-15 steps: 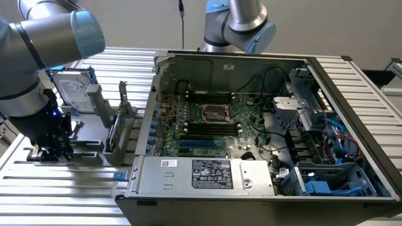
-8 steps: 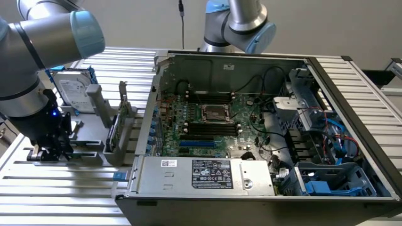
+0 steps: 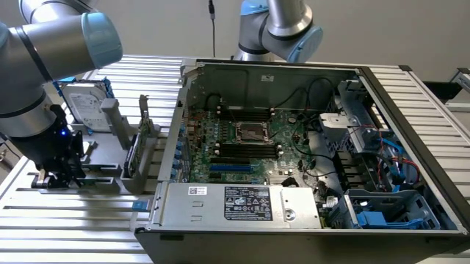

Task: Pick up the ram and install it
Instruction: 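Pick up the ram and move it above insertion slot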

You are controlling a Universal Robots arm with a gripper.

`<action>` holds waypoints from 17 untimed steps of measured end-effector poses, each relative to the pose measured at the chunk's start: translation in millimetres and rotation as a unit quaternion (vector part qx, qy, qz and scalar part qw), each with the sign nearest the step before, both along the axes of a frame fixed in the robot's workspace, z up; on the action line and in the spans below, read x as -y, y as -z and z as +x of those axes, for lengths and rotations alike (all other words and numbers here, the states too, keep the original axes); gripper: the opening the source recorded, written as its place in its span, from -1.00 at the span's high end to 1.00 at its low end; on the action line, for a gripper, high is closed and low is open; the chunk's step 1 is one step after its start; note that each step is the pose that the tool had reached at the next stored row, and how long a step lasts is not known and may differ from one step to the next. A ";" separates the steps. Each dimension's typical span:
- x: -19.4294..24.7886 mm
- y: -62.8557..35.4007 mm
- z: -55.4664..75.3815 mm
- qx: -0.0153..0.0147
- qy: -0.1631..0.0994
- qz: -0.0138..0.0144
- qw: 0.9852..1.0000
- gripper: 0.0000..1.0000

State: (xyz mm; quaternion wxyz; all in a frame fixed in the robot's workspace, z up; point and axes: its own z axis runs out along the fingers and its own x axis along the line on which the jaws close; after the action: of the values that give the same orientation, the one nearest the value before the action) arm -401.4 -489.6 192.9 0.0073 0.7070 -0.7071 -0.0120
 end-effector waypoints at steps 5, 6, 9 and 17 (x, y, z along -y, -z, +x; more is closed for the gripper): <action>0.3 -0.4 1.0 -0.001 0.000 0.000 1.000 0.40; 0.3 -0.5 1.1 -0.001 0.000 0.000 1.000 0.40; 0.4 -0.4 1.3 -0.001 0.000 0.000 1.000 0.40; 0.3 -0.4 1.5 -0.001 0.000 0.001 1.000 0.58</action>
State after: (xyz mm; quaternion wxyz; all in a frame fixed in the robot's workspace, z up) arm -400.0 -490.0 193.3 0.0074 0.7070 -0.7070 -0.0130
